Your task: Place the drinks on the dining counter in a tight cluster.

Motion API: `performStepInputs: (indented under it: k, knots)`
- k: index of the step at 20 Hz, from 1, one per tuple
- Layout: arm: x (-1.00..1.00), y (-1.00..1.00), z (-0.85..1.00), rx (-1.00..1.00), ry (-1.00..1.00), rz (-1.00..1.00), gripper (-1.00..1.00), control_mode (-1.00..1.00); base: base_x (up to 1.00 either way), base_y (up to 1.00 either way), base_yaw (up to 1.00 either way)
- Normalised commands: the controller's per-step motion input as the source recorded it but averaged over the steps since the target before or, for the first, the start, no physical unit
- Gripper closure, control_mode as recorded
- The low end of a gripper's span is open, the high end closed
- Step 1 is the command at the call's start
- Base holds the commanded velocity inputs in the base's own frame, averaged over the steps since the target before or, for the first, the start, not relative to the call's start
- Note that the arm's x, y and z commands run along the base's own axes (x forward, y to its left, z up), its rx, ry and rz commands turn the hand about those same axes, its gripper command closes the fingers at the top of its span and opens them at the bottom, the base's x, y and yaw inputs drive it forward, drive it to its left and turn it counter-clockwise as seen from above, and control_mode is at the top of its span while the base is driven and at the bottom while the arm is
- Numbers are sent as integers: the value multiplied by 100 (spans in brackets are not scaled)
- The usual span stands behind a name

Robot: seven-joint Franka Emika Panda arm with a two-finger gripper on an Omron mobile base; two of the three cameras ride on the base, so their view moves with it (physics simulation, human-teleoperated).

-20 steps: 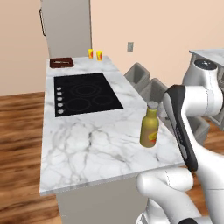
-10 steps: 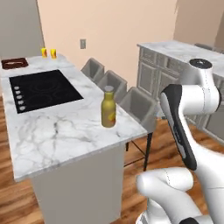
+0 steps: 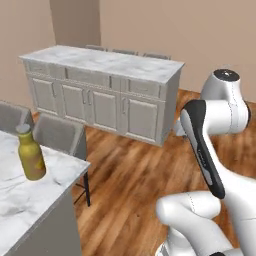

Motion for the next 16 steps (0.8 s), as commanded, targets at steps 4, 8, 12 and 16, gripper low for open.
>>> performStepInputs:
  k: [4,8,12,16]
  knots:
    - [0,0,0,0,0,0,-100,100,0,1,-100]
    - [0,0,0,0,0,0,-100,100,0,1,-100]
    - [0,0,0,0,0,0,-100,100,0,1,-100]
    - [0,0,0,0,0,0,-100,100,0,2,-100]
